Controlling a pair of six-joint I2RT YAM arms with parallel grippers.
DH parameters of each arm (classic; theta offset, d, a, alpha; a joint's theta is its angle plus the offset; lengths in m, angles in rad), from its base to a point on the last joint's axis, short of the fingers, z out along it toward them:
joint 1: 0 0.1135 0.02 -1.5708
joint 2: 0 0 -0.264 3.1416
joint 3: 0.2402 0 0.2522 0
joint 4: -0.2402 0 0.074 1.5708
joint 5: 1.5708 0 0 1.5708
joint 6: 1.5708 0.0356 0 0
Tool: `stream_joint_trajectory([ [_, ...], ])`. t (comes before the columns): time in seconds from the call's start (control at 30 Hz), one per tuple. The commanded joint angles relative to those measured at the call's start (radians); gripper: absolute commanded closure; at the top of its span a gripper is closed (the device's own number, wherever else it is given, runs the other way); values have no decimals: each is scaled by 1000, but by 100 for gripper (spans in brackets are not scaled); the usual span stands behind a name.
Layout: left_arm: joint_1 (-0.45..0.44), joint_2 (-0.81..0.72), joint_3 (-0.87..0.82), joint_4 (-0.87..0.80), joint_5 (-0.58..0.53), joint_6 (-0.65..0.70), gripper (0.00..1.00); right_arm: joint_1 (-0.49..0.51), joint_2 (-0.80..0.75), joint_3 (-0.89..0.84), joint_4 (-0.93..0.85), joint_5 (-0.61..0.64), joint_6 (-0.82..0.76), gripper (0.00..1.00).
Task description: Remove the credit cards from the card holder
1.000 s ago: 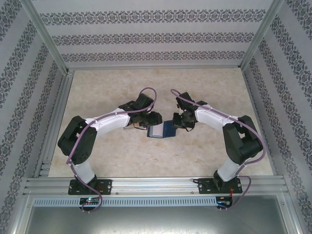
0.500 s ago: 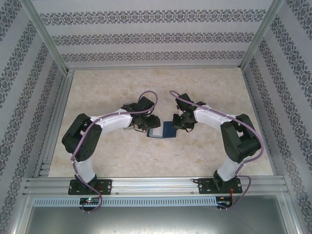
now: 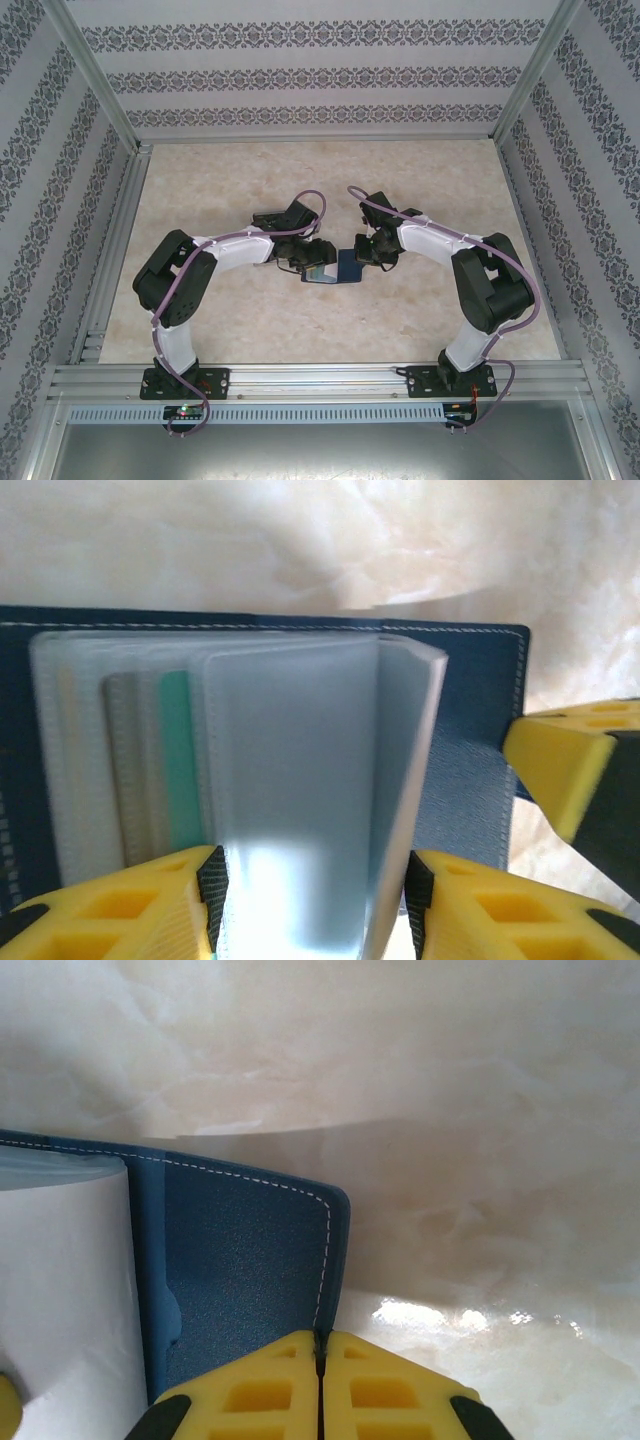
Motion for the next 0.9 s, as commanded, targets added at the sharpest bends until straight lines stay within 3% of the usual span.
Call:
stream_joint_trajectory([
  [0.0,-4,-8,-13,86,69,-7,47,2,16,-9,16,-8,1,100],
  [0.47,-3,-23,-32,181,134,-32,44,-19,8,-38,53,-41,16,100],
  [0.77,1,-96,-45,-36,-149,14,44,-22,-1,-52,49,-17,3,100],
  [0.87,2,-91,-49,-75,-178,27,44,-19,0,-57,57,-23,8,100],
])
